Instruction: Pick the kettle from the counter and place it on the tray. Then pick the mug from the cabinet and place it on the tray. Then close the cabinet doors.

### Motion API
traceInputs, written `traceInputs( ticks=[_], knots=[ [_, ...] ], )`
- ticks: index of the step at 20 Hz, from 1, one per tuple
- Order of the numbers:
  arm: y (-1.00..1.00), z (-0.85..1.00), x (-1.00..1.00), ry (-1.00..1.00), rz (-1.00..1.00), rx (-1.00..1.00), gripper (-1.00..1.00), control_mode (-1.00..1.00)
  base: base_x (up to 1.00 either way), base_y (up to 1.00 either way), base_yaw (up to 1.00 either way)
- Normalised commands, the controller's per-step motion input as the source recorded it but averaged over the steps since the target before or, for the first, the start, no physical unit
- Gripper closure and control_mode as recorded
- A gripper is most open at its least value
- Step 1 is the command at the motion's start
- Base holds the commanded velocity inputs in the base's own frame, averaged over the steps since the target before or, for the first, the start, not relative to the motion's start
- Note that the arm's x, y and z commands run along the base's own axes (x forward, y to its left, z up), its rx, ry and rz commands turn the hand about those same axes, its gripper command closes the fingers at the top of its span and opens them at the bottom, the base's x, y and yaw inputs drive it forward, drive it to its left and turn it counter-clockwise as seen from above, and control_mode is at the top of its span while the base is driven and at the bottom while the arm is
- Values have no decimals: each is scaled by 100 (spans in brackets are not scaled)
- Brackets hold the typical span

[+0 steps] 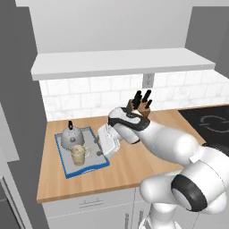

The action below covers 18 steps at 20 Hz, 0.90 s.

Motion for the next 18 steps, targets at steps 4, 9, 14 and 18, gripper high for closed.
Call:
traceInputs(
  ticks=[4,9,14,18],
  knots=[
    [-29,56,-47,34,-44,0,-100,-100,0,0,0],
    [-44,53,-28,43,-49,0,-100,-100,0,0,0],
    [-21,33,0,38,-32,0,-100,-100,0,0,0],
    [0,0,0,11,-10,0,-100,-100,0,0,0]
  ],
)
